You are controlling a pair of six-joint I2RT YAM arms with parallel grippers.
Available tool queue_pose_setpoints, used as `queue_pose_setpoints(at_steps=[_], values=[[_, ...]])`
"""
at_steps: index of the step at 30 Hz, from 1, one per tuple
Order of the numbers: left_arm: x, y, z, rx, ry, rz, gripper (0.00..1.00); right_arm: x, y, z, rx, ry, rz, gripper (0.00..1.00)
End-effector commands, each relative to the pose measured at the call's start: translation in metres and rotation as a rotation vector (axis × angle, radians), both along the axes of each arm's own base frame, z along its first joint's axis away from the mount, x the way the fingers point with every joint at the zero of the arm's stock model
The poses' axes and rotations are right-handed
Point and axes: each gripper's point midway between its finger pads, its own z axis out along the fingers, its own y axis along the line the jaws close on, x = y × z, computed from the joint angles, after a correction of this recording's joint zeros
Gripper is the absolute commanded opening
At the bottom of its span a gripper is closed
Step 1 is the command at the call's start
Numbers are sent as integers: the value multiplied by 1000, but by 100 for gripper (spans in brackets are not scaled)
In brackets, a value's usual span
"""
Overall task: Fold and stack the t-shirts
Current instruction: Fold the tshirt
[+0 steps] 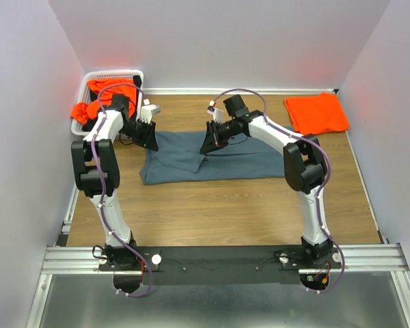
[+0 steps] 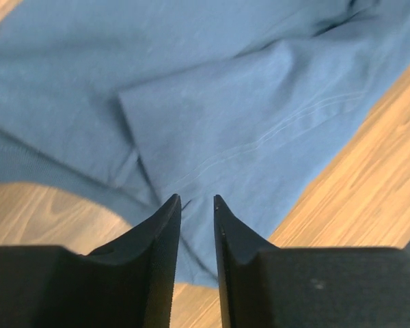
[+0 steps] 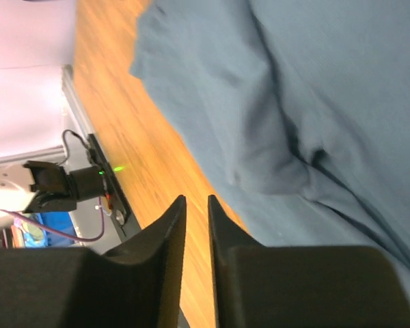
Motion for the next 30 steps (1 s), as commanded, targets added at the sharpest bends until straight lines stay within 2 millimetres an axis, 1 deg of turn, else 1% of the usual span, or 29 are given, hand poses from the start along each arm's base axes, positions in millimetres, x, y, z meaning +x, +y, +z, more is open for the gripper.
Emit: queue_pose_setpoints(at_steps=[1,3,5,6,7,8,9,10,12,13,14,16,17,18,19,20,21,22,23,24,25,26,27,28,29,30], values=[[12,-21,20,-136,-57,-17,30,-9,21,33,72,-41,71,24],[17,-24,13,-147,-49,-1,29,-17,27,19,66,-1,92,21],[20,-26,8,-153,-44,11,29,-19,27,4,50,26,95,19],[20,-29,4,-155,-34,17,29,-20,25,-12,30,43,95,18],[23,-28,-3,-145,-29,23,28,-16,24,-20,11,39,87,15],[24,-28,-7,-142,-25,28,27,-14,22,-26,-1,29,88,15],[26,-29,-10,-143,-24,32,27,-11,19,-38,-18,33,80,15],[27,-29,-17,-139,-11,38,26,-7,18,-43,-29,25,74,14],[29,-28,-25,-124,-2,49,25,4,12,-54,-55,7,56,14],[31,-27,-32,-112,8,62,24,14,7,-60,-74,-5,32,13],[32,-27,-36,-105,11,65,23,18,4,-64,-78,-9,27,13],[38,-26,-42,-81,6,79,20,28,-2,-64,-77,-14,6,13],[43,-21,-57,-47,30,117,17,32,-6,-69,-86,-14,-3,13],[45,-21,-55,-47,23,117,17,33,-6,-69,-86,-14,-3,13],[50,-19,-57,-37,17,128,16,34,-7,-69,-89,-21,-4,13],[53,-15,-69,-12,39,149,15,35,-9,-72,-97,-28,-5,13],[63,-14,-67,-4,23,156,14,35,-9,-74,-102,-27,-6,13],[66,-13,-76,14,36,161,13,34,-10,-75,-101,-21,-4,13],[71,-12,-77,26,34,164,13,33,-10,-73,-96,-14,-3,13],[86,-12,-68,34,-3,164,13,32,-9,-61,-83,-32,2,14],[89,-14,-72,44,2,159,13,32,-10,-51,-72,-46,8,20],[96,-13,-70,64,-13,160,13,31,-11,-40,-66,-65,11,24],[116,-15,-52,75,-83,150,13,33,-13,-12,-48,-134,17,28],[122,-12,-47,87,-97,151,14,36,-20,3,-50,-164,9,38],[131,-14,-42,108,-122,149,16,40,-27,13,-67,-222,10,43],[138,-27,-29,111,-162,124,19,44,-36,22,-83,-258,3,46]])
